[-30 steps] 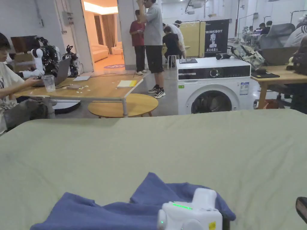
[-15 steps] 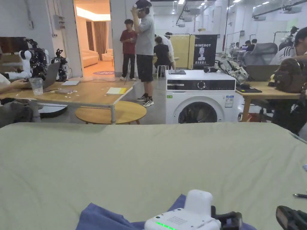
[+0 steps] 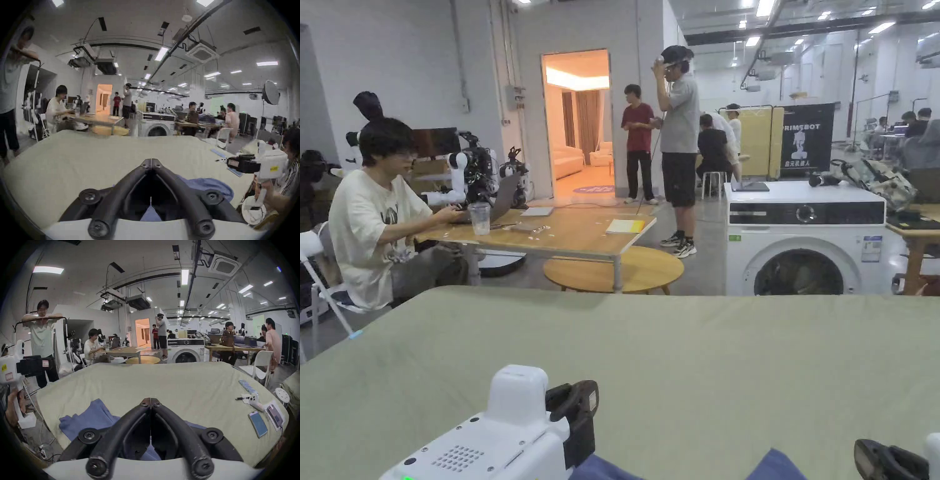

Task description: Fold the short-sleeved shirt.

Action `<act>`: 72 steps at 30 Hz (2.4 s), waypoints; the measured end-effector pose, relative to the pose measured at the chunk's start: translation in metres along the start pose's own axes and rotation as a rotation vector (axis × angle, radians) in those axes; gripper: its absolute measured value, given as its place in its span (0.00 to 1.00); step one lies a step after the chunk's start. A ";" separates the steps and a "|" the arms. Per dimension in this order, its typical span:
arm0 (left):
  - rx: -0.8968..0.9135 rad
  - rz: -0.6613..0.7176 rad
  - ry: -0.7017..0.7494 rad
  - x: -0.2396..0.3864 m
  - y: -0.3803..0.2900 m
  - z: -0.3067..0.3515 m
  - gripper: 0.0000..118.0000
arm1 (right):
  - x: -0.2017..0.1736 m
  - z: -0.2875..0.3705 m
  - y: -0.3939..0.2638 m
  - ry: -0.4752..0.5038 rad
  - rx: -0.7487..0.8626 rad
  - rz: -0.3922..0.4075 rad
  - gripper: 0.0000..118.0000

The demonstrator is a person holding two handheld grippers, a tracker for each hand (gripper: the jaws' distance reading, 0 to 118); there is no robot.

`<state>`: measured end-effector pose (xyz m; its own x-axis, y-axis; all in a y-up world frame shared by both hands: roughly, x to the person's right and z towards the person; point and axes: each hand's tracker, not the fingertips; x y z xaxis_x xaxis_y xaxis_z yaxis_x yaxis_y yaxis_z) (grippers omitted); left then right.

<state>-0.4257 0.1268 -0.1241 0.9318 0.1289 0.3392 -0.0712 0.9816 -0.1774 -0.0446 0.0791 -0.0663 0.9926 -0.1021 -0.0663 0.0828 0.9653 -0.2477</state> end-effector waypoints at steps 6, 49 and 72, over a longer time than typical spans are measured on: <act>-0.041 -0.021 0.022 -0.012 -0.008 -0.004 0.00 | -0.007 -0.002 -0.002 0.011 -0.005 0.012 0.00; -0.965 0.088 0.101 -0.099 -0.138 -0.289 0.00 | 0.116 0.040 -0.103 -0.279 -0.420 -0.419 0.54; 0.008 0.043 0.054 -0.107 0.103 -0.033 0.00 | 0.100 0.025 0.068 -0.112 0.000 -0.176 0.00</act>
<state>-0.5214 0.2098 -0.2095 0.9457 0.1631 0.2811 -0.1140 0.9765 -0.1829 0.0627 0.1404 -0.0652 0.9664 -0.2421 0.0864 0.2562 0.9349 -0.2457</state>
